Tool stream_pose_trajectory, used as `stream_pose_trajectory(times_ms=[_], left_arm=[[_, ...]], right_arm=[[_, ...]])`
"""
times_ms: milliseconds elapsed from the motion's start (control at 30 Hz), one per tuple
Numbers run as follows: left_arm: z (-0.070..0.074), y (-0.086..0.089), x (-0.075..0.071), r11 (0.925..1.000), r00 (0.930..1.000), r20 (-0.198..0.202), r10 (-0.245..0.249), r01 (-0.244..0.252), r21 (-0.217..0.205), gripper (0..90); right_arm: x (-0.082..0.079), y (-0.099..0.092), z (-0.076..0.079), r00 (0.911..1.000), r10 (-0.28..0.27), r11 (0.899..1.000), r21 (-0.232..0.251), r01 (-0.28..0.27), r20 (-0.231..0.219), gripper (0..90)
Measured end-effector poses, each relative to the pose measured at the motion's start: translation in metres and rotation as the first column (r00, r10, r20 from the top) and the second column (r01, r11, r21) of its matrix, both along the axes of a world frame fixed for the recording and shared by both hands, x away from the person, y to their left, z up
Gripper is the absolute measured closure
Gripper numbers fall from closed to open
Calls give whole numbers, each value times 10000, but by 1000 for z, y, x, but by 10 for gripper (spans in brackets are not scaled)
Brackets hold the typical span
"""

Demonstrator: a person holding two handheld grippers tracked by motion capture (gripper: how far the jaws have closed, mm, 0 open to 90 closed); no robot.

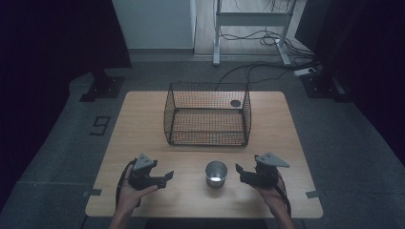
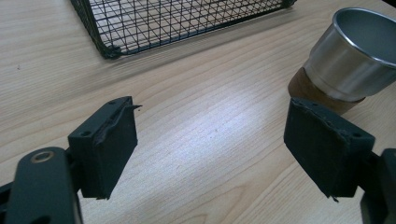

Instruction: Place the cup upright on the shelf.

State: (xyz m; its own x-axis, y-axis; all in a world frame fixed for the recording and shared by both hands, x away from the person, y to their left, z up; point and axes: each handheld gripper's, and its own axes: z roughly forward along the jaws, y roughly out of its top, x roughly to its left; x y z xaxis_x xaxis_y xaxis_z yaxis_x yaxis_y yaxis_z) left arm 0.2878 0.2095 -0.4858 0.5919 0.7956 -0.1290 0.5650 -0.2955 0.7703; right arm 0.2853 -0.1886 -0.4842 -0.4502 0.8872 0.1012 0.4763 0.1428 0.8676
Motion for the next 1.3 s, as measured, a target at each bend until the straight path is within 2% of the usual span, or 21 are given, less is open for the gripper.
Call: stream_pose_trajectory(times_ms=[100,367,400,600,1233,1300], left_arm=[[0,0,0,10000,10000,-19,-3,3,15,176],[-1,-2,0,10000,10000,-52,-24,24,53,176],[-2,-2,1,10000,10000,-64,-32,33,72,176],[-2,-5,0,9999,9999,-53,-115,116,72,176],[-1,-3,0,9999,9999,-47,-93,94,55,175],[-2,-2,1,10000,10000,-66,-70,70,68,176]], right_arm=[[-5,8,5,9994,294,9996,-6,-294,163,157],[-12,26,8,9954,939,9955,74,-941,193,159],[-14,32,8,9927,1193,9927,148,-1195,168,161],[-16,51,5,9856,1688,9856,122,-1689,90,158],[-10,71,-5,9761,2171,9761,-114,-2172,-32,127],[-8,70,-5,9756,2197,9756,44,-2197,-33,125]])
